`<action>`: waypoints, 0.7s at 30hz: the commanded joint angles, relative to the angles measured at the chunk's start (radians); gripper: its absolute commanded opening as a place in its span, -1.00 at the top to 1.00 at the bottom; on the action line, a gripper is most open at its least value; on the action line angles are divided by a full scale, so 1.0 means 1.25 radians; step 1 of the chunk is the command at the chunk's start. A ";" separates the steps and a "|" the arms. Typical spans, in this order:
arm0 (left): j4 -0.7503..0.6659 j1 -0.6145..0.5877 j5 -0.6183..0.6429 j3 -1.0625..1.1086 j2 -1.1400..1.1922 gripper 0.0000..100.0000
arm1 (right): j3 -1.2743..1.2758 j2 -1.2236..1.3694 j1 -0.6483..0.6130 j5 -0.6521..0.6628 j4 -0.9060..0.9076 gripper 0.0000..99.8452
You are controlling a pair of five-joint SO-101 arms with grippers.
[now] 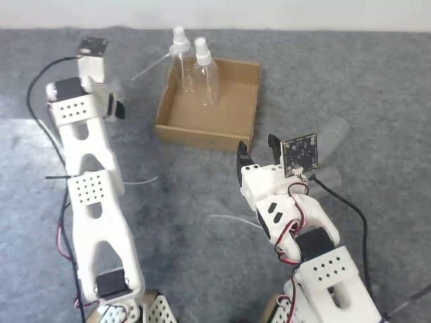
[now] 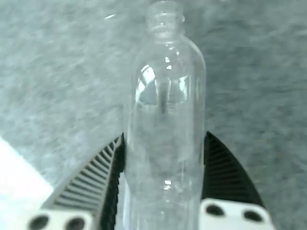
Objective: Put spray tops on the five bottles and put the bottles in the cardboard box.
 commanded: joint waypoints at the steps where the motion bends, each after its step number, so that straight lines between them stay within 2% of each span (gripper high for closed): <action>1: 0.036 -0.027 0.004 -0.003 -0.115 0.73 | -0.068 0.007 0.003 -0.005 -0.020 0.58; 4: 0.036 -0.031 0.002 0.132 -0.215 0.73 | -0.068 0.007 0.003 -0.005 -0.020 0.58; 12: 0.023 -0.006 -0.005 0.639 -0.588 0.72 | -0.068 0.007 0.003 -0.005 -0.020 0.58; 16: -0.015 -0.011 -0.004 0.797 -0.694 0.72 | -0.066 0.007 0.003 -0.005 -0.019 0.58; 21: -0.092 -0.043 -0.002 0.911 -0.722 0.72 | -0.065 0.007 0.003 -0.005 -0.019 0.58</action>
